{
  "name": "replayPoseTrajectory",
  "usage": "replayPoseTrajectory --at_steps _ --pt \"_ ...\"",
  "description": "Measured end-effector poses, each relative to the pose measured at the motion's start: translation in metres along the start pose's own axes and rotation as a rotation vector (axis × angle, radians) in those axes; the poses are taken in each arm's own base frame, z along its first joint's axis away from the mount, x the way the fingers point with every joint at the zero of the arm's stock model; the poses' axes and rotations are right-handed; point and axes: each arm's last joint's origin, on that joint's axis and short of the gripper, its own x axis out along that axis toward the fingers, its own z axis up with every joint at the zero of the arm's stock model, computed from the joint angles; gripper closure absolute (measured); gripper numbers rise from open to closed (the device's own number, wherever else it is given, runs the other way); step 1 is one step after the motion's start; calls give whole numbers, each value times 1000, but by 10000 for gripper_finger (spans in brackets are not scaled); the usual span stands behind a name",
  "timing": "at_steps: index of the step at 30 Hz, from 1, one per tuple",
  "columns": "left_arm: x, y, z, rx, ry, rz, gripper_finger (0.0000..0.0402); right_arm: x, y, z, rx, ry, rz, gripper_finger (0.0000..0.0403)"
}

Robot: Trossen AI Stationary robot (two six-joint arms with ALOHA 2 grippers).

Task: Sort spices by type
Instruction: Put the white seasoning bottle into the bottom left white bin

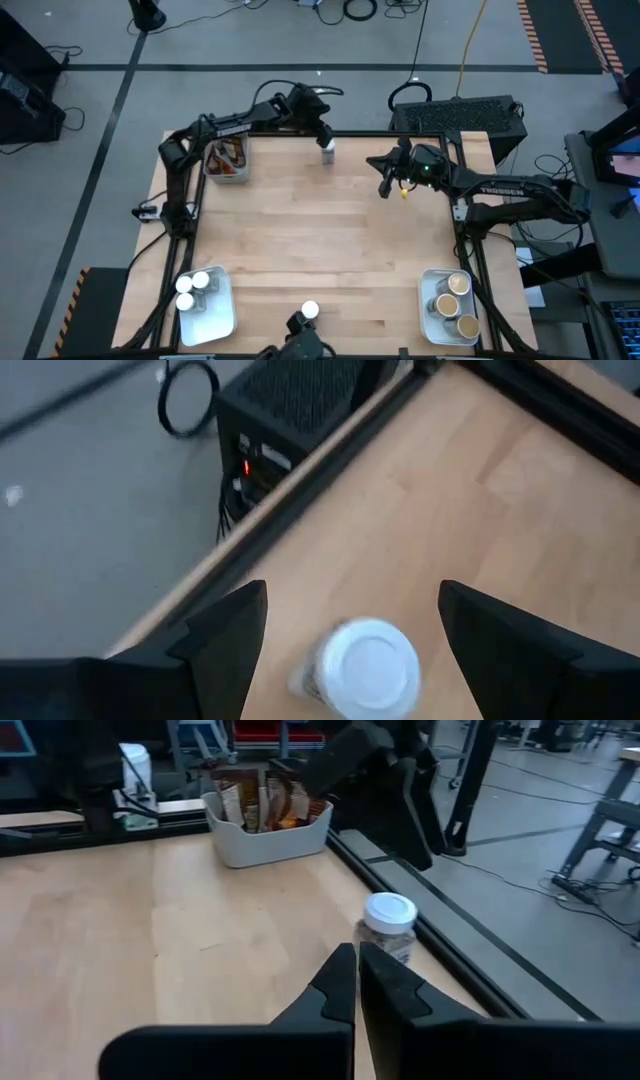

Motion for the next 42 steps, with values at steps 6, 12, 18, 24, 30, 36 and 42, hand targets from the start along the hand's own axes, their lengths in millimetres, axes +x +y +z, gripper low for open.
replayPoseTrajectory --at_steps 6,12,18,24,30,36,42 --pt "7 -12 4 2 56 66 103 0 -9 -1 8 4 -21 403" --pt "10 -29 -1 87 77 133 103 4 -11 -5 16 29 -3 403" --pt "12 -39 -4 130 89 151 103 13 -10 -15 21 78 14 403" --pt "29 -37 -15 130 135 157 103 18 -9 -16 42 56 52 403" --pt "46 -33 -26 130 184 164 103 19 -9 -16 47 53 51 403" --pt "48 -32 -28 155 193 163 103 19 -9 -16 34 53 51 403" --pt "47 -32 -31 154 221 166 111 19 -9 -16 31 54 51 403"
